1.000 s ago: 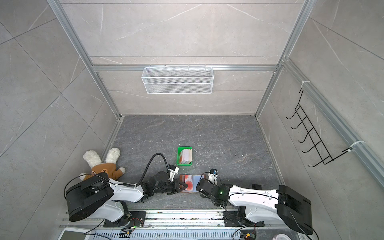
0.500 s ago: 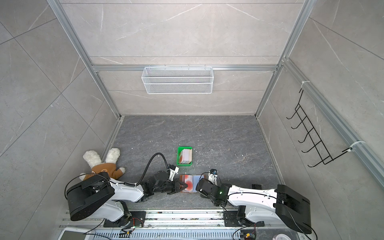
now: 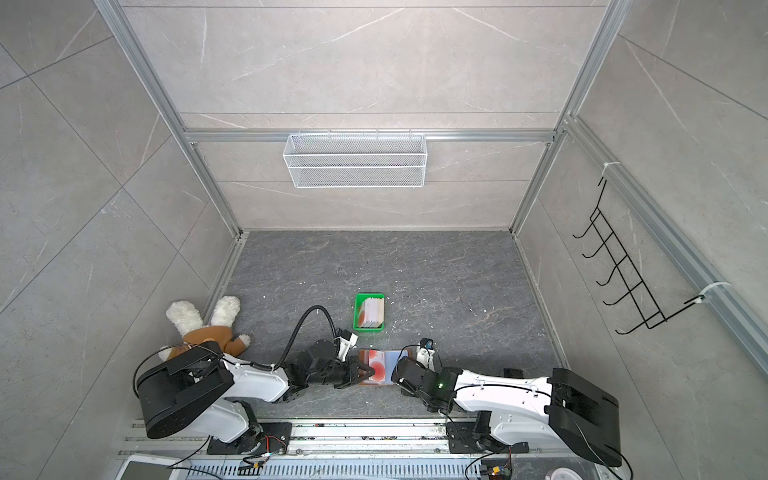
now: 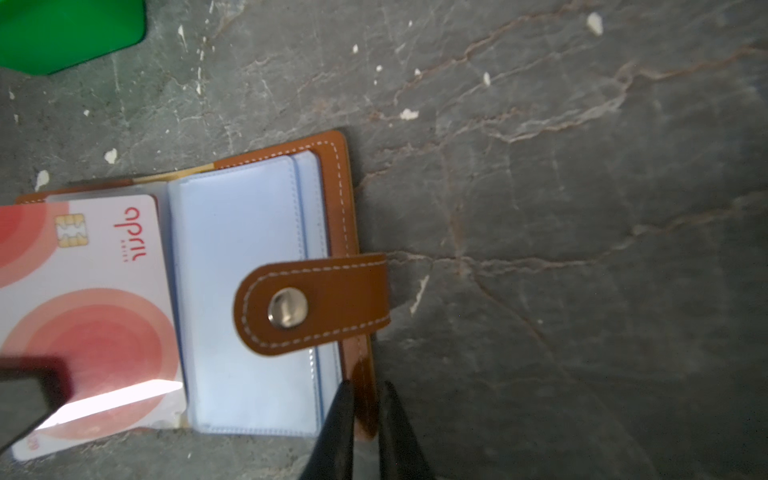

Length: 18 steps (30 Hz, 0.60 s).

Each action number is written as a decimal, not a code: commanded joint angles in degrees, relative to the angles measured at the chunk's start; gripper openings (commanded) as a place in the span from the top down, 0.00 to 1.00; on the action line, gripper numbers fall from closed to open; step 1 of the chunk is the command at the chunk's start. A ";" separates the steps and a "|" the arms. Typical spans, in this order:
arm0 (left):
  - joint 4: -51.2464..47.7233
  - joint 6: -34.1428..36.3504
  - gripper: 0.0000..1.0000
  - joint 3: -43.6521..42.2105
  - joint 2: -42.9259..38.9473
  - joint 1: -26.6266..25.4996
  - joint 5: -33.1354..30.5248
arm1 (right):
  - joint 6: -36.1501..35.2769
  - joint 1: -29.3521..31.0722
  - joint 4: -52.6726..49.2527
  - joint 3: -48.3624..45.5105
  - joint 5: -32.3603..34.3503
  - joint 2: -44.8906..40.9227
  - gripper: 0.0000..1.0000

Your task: Put the credit cards into the card holder

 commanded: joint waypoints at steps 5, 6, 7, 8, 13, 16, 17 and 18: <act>5.96 -0.72 1.00 1.85 2.58 0.29 2.67 | 0.41 -0.26 -1.41 -0.41 0.26 1.00 0.84; 6.54 -0.94 1.00 1.91 3.04 0.29 2.80 | 0.48 -0.25 -1.41 -0.37 0.28 0.92 0.85; 6.98 -1.07 1.00 1.90 3.43 0.35 2.87 | 0.41 -0.25 -1.48 -0.34 0.28 0.97 0.84; 7.43 -1.27 1.00 1.79 3.91 0.37 3.01 | 0.39 -0.28 -1.50 -0.32 0.28 0.92 0.85; 8.81 -2.22 1.00 1.40 5.69 0.45 2.70 | 0.40 -0.30 -2.02 -0.34 0.45 0.79 0.85; 8.81 -2.79 1.00 0.84 6.12 0.62 2.05 | 0.40 -0.30 -2.20 -0.24 0.54 0.66 0.85; 9.02 -2.99 1.00 0.67 6.26 0.60 2.01 | 0.40 -0.24 -2.22 -0.31 0.55 0.66 0.85; 9.25 -3.22 1.00 0.48 6.47 0.65 2.01 | 0.40 -0.29 -2.29 -0.28 0.48 0.66 0.85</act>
